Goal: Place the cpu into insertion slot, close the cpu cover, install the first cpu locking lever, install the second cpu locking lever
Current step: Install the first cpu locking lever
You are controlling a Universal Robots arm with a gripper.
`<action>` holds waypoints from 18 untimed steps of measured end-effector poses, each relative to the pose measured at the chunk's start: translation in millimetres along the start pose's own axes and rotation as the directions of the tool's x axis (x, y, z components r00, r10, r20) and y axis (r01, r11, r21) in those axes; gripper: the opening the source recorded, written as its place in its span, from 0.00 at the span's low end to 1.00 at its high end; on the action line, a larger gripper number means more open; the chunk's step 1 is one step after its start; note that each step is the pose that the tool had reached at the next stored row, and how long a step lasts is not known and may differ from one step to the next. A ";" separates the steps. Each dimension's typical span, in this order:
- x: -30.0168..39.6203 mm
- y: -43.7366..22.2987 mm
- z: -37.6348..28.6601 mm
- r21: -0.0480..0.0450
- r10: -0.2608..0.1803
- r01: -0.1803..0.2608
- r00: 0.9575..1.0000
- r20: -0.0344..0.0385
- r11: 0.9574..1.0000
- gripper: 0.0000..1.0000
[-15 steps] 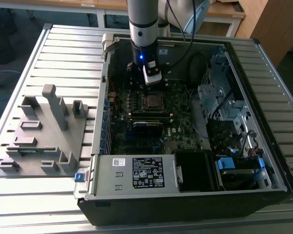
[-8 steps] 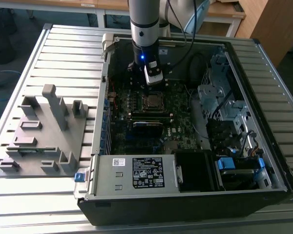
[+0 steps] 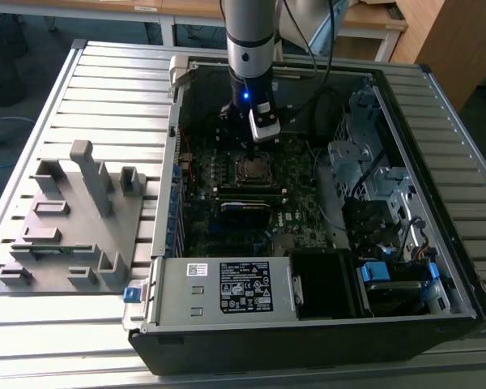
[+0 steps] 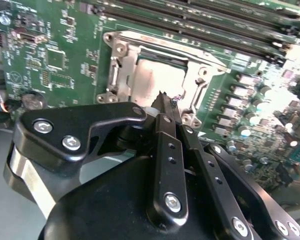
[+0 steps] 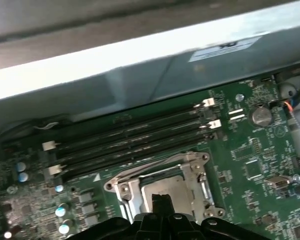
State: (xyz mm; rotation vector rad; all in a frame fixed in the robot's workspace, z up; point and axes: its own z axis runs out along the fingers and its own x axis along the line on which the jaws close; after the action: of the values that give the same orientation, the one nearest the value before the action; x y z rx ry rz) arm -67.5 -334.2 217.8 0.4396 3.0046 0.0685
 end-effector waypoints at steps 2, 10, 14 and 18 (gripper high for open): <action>-2.2 0.7 0.3 0.002 0.000 0.000 1.000 0.001 1.000 0.10; -2.4 0.7 0.8 0.015 -0.001 0.001 1.000 -0.012 1.000 0.10; -2.4 0.7 0.9 0.016 -0.001 0.001 1.000 -0.013 1.000 0.10; -2.6 0.8 1.7 0.012 -0.036 0.036 0.999 -0.015 0.999 0.10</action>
State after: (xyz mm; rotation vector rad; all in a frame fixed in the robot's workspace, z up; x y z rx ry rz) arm -64.7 -334.2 216.4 0.3875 3.0281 0.0507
